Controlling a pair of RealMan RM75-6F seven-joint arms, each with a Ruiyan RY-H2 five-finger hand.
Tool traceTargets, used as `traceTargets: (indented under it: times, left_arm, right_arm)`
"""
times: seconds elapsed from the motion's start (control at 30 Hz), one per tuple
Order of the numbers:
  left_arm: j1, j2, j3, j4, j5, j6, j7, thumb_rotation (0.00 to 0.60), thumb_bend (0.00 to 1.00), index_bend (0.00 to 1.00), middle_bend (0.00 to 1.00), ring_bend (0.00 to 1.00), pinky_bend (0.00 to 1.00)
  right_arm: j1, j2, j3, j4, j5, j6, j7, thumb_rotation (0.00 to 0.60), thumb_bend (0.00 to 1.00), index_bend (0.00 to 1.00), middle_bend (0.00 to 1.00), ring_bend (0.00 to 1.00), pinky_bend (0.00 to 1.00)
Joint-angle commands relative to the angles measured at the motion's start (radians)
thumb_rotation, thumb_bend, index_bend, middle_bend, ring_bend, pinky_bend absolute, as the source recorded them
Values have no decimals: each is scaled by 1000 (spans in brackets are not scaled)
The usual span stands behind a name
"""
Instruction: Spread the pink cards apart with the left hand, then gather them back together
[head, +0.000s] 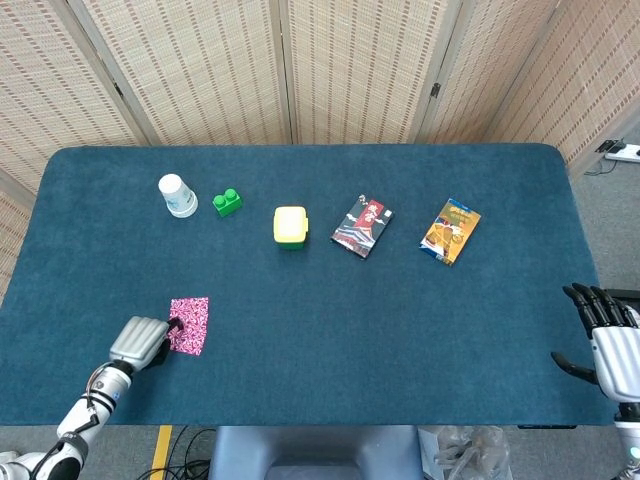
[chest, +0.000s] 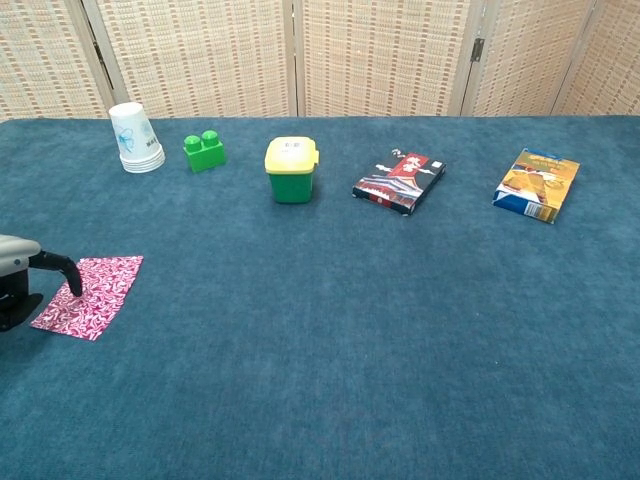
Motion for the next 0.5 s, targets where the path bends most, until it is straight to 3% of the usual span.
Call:
traceTargets:
  times: [0.03, 0.3, 0.5]
  left_arm:
    - [6, 10, 7, -11, 8, 4, -2, 600, 705, 333, 1000, 1000, 1000]
    - [6, -5, -27, 14, 32, 42, -25, 600, 705, 333, 1000, 1000, 1000]
    - [-19, -42, -44, 74, 4, 0, -19, 600, 705, 329, 1000, 1000, 1000]
  right_arm:
    - [-2, 1, 0, -1, -2, 3, 0, 600, 179, 109, 144, 101, 162]
    - [-6, 2, -3, -3, -8, 9, 2, 600, 178, 109, 144, 101, 162]
    - [-11, 2, -4, -2, -5, 13, 5, 600, 179, 109, 144, 101, 162]
